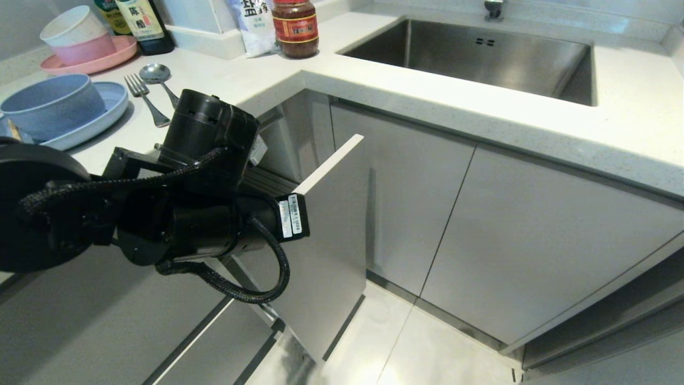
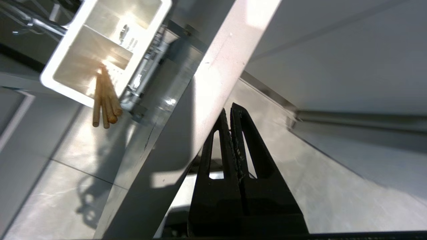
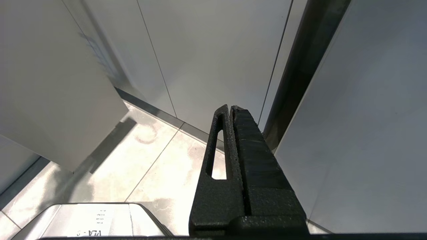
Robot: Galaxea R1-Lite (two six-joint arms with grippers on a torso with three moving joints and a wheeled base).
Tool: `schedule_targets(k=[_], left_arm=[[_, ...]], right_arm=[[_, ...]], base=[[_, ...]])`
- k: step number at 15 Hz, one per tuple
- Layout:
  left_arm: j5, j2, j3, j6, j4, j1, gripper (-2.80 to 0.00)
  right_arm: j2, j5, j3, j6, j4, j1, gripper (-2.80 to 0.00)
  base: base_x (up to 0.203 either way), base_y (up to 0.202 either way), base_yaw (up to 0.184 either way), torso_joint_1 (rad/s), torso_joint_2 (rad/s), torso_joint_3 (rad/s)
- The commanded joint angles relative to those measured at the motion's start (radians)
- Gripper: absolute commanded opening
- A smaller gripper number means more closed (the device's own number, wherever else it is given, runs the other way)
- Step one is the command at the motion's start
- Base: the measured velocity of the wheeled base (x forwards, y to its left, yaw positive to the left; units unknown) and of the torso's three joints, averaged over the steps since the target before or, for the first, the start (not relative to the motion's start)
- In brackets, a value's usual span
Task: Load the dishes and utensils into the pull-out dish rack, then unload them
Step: Close the cupboard
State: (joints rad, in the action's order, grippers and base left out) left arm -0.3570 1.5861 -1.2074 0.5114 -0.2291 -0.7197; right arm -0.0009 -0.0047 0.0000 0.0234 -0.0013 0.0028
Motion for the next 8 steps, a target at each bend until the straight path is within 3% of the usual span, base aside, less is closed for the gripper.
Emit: schedule_targets(k=[1,8], left_arm=[[-0.025,0.016,0.0,-0.015,0.02,0.034,-2.8],[-0.097,0.035,0.004,-0.099,0.114,0.128,-2.8]], right_arm=[[-0.004,0.0,0.002,0.001,0.0,0.0,-2.8],[-0.004,0.0,0.002,0.001,0.0,0.0,-2.8]], base=[[0.0,0.0,0.0,0.0,0.0,0.0],[0.0,0.0,0.0,0.0,0.0,0.0]])
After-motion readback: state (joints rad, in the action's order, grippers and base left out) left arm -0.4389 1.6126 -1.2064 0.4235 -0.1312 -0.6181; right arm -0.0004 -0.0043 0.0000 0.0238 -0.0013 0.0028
